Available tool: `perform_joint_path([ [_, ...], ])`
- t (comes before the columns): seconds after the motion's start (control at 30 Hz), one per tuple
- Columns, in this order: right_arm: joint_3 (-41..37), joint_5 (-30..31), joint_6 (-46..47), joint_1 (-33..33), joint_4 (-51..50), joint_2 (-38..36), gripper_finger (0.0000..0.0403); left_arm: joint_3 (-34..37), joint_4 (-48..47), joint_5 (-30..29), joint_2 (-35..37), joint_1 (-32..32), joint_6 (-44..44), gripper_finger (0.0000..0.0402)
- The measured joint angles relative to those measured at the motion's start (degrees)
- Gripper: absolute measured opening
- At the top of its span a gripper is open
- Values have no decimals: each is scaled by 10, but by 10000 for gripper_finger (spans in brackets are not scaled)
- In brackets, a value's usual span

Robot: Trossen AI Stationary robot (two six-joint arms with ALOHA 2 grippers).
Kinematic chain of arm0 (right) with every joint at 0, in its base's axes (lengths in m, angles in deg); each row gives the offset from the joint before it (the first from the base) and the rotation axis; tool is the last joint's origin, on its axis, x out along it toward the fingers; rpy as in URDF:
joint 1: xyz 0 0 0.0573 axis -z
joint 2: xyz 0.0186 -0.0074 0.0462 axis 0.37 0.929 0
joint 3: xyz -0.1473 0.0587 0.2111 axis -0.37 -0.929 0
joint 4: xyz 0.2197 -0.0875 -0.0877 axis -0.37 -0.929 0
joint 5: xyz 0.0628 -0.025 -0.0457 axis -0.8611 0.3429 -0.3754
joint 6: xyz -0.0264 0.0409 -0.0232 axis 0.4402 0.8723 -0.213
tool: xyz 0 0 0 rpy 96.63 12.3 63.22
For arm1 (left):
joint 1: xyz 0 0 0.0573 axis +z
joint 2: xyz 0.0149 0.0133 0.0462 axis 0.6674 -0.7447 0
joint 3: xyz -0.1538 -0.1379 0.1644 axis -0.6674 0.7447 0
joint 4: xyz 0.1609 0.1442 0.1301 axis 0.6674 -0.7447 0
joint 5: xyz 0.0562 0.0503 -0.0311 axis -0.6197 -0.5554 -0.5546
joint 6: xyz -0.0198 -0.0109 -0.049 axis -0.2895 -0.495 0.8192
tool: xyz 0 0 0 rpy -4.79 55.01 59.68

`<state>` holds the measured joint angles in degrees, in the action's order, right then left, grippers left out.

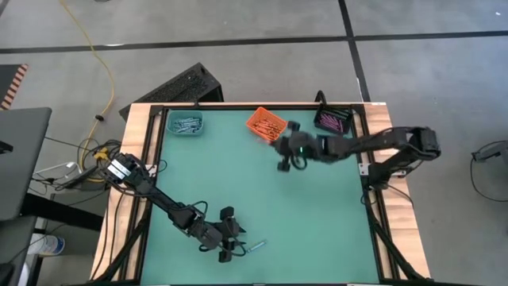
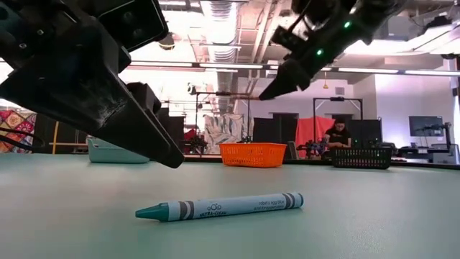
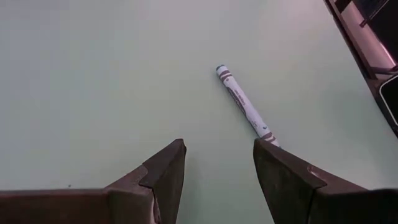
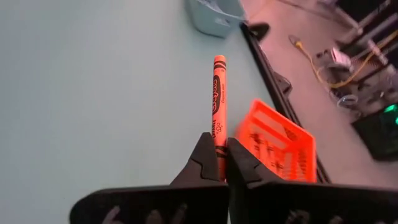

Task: Sort crayons
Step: Put the orange crayon into the orange bin

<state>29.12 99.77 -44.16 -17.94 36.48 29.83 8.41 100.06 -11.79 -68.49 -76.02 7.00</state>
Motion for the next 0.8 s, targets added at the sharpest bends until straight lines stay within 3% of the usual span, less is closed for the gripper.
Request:
perform_joint_path([
  [0.23,0,-106,2,135,37,10,2,0,1,-17,0,0,38,178],
  [0.4,1,-187,42,198,115,55,3,-2,7,-30,0,0,65,178],
  [0.8,64,-202,95,237,126,194,10,-28,8,-26,1,-5,70,178],
])
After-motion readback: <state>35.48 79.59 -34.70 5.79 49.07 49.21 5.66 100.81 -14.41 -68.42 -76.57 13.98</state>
